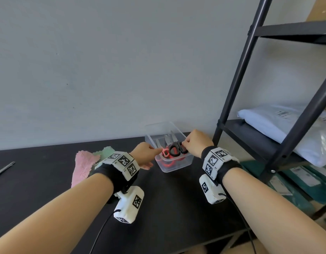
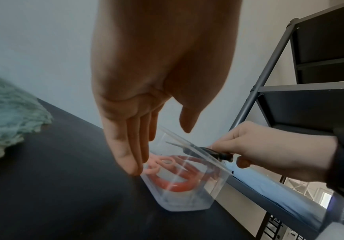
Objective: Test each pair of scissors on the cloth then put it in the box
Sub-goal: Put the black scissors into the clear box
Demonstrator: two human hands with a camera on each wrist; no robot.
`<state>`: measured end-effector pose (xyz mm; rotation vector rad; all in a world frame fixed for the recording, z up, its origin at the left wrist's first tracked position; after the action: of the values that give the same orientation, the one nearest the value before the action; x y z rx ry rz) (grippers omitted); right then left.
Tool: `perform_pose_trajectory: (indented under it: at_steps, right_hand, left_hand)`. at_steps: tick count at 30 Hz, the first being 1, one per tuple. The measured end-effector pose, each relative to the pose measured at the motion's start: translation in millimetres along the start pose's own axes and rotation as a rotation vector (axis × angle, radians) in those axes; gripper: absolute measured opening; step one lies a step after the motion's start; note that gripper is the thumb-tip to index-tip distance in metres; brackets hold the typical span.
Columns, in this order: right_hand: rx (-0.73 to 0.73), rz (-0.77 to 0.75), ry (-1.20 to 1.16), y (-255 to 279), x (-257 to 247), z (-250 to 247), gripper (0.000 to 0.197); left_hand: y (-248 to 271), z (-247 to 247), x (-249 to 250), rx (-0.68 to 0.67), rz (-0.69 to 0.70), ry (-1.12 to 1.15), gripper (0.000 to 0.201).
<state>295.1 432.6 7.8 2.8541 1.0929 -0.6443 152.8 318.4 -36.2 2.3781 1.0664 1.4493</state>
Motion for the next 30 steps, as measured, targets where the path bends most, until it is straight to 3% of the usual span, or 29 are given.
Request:
perform_pose_trajectory:
  at_steps: [6,14,18,24,30]
  right_hand:
    - [-0.025,-0.007,0.100,-8,-6,10,0.018]
    - [-0.073,-0.007,0.090,-3,-14,5,0.021]
    - [-0.098,-0.031,0.066,0,-28,-9,0.019]
    - [-0.243,-0.131,0.088,12,-88,-11,0.021]
    - [-0.329,-0.246,0.101,24,-167,13,0.020]
  left_hand:
    - [-2,4,1,-0.007,-0.011,-0.003,0.032]
    - [10,-8,2,0.004,0.035,-0.065,0.012]
    - [22,-25,1,0.016,0.060,-0.083,0.015]
    - [48,-67,-6,0.103,0.134,-0.236,0.019]
    - [76,-122,-42,0.188,0.120,-0.306,0.020]
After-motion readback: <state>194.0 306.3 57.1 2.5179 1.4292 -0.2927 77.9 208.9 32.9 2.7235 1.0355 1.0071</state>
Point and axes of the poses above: each hand's wrist, its own y-axis away from the middle knuckle, its own z-axis out of the palm, x = y × z, the point moved 9 cm from there along -y, towards the middle knuckle, and after that the axes turned 14 degrees about -z, right-handed, at the moved point
